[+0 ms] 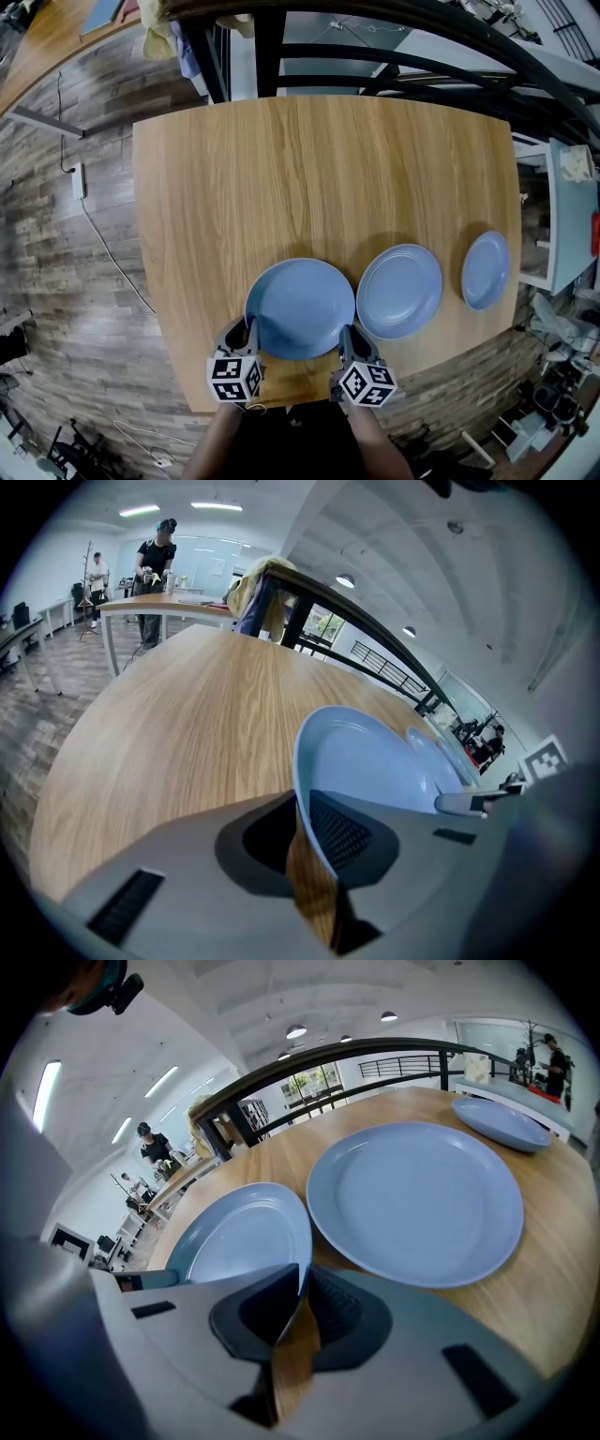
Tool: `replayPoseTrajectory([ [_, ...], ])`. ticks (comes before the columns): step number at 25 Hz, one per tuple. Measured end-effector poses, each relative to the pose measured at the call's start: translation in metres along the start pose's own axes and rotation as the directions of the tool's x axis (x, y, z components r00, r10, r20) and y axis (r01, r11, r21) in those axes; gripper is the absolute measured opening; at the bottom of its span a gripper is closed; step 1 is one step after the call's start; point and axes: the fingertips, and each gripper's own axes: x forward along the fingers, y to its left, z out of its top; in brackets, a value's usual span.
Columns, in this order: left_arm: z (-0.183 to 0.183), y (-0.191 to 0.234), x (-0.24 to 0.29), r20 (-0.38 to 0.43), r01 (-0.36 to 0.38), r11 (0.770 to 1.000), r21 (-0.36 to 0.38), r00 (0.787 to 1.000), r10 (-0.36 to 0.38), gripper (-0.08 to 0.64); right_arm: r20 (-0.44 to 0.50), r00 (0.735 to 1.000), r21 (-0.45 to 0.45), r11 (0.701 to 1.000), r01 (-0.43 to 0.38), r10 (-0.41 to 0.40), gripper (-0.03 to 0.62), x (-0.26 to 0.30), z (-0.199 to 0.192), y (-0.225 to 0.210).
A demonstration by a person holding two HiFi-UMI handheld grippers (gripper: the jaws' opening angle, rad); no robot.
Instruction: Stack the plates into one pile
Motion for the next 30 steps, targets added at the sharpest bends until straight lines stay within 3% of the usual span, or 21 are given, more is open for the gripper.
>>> replayPoseTrajectory([
  [18, 0.013, -0.002, -0.039, 0.041, 0.004, 1.000, -0.002, 0.999, -0.004, 0.060, 0.028, 0.999, -0.033, 0.999, -0.034, 0.035, 0.050, -0.023, 0.012, 0.025],
  [30, 0.037, -0.015, -0.078, 0.120, 0.018, 1.000, -0.003, 0.993, -0.018, 0.060, 0.094, 0.994, -0.073, 0.996, -0.041, 0.048, 0.048, -0.058, 0.039, 0.047],
])
